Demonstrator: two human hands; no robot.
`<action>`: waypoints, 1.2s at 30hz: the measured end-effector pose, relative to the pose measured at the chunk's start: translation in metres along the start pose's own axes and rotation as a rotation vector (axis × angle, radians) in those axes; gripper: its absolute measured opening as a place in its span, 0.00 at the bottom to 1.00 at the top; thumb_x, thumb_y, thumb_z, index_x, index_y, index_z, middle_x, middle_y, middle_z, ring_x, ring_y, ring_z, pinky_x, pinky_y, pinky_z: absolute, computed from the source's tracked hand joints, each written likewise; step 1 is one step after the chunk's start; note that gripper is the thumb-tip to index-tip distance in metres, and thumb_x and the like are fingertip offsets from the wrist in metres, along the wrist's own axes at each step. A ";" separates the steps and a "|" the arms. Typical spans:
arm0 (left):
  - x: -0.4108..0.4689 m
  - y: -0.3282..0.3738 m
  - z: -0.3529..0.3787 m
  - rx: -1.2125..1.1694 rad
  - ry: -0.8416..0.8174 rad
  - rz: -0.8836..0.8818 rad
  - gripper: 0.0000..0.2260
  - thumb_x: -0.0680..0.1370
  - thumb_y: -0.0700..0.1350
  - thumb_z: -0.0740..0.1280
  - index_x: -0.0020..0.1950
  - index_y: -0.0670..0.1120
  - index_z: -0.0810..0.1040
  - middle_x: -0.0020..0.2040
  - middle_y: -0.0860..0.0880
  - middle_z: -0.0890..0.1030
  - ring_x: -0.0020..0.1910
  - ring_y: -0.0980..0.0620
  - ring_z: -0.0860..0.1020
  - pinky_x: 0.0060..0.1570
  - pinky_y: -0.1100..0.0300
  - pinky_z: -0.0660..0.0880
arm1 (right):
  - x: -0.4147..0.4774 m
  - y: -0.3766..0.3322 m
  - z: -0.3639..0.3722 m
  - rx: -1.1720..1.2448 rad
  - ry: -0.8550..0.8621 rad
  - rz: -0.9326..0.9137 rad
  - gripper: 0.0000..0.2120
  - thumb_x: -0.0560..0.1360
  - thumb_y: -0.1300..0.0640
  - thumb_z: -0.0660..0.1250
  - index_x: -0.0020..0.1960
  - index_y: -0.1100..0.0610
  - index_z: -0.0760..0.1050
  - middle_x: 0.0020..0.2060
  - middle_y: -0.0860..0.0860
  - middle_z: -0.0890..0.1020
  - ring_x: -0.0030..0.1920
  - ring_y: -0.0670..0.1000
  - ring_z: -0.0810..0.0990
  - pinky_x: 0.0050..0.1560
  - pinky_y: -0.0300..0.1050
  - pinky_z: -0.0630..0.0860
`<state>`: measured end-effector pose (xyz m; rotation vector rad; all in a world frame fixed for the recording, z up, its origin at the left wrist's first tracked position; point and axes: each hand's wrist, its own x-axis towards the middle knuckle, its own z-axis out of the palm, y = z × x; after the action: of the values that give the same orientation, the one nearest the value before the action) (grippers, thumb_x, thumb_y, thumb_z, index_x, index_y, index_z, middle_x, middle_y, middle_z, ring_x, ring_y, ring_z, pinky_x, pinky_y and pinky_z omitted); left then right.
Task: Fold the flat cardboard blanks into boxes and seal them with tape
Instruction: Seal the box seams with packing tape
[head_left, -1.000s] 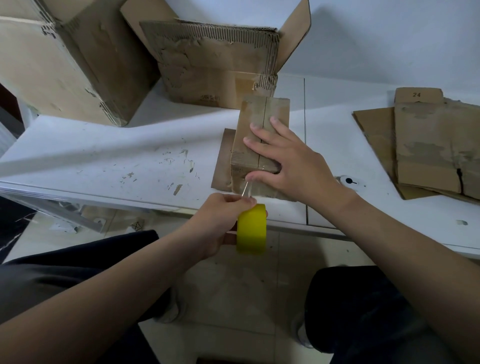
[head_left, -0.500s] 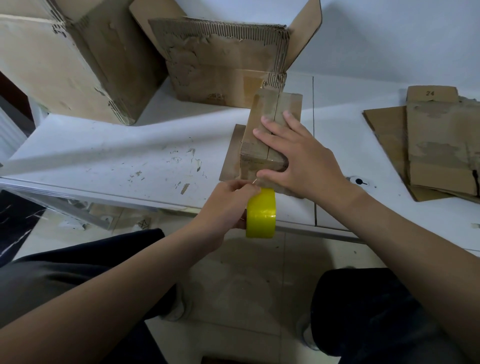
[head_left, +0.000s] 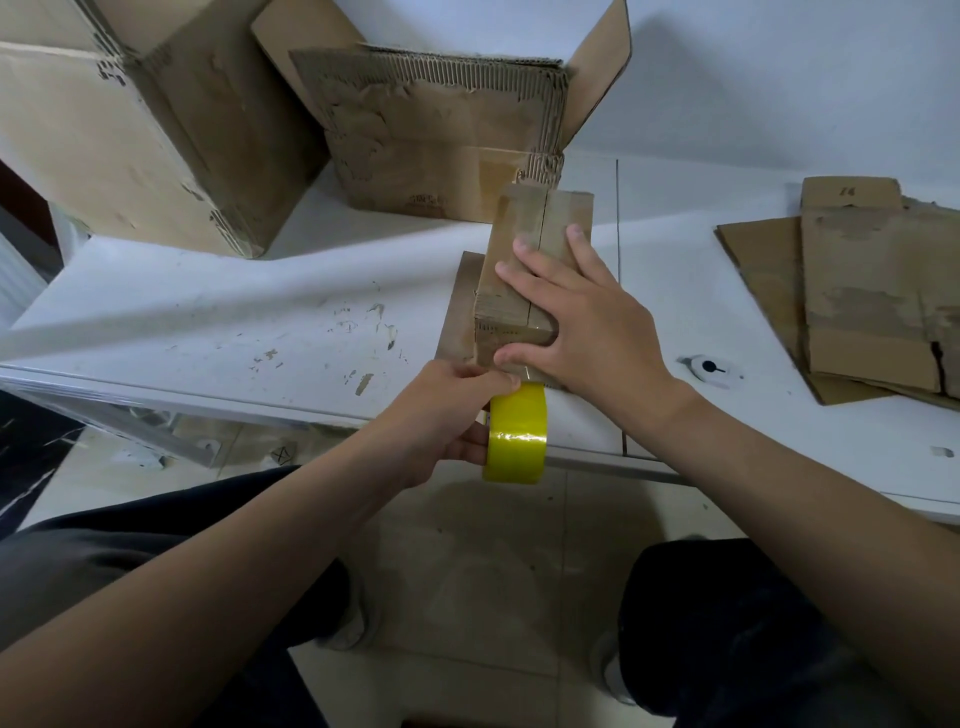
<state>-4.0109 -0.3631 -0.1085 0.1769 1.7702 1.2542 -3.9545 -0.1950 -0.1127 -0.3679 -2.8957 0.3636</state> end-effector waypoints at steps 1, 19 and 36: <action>0.000 0.001 -0.001 -0.002 -0.008 -0.011 0.15 0.80 0.50 0.69 0.63 0.44 0.78 0.51 0.43 0.82 0.35 0.47 0.85 0.35 0.57 0.80 | 0.000 0.000 0.000 -0.004 -0.005 0.001 0.40 0.70 0.31 0.69 0.78 0.37 0.60 0.79 0.36 0.58 0.82 0.52 0.45 0.65 0.64 0.74; 0.004 -0.008 0.008 -0.039 0.084 -0.065 0.11 0.80 0.50 0.70 0.58 0.45 0.80 0.54 0.42 0.82 0.49 0.42 0.83 0.38 0.54 0.80 | -0.032 0.073 -0.045 -0.050 0.112 0.112 0.22 0.85 0.44 0.54 0.73 0.50 0.72 0.73 0.48 0.73 0.72 0.55 0.69 0.69 0.54 0.68; -0.002 -0.011 0.012 -0.094 0.099 -0.066 0.15 0.79 0.50 0.71 0.63 0.45 0.77 0.51 0.43 0.83 0.42 0.43 0.85 0.32 0.56 0.80 | -0.081 0.097 -0.046 0.200 -0.215 0.248 0.09 0.77 0.50 0.72 0.50 0.49 0.72 0.43 0.46 0.80 0.40 0.48 0.78 0.39 0.47 0.75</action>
<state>-3.9964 -0.3615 -0.1167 0.0031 1.7819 1.3149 -3.8462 -0.1161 -0.1082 -0.6941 -2.9856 0.7700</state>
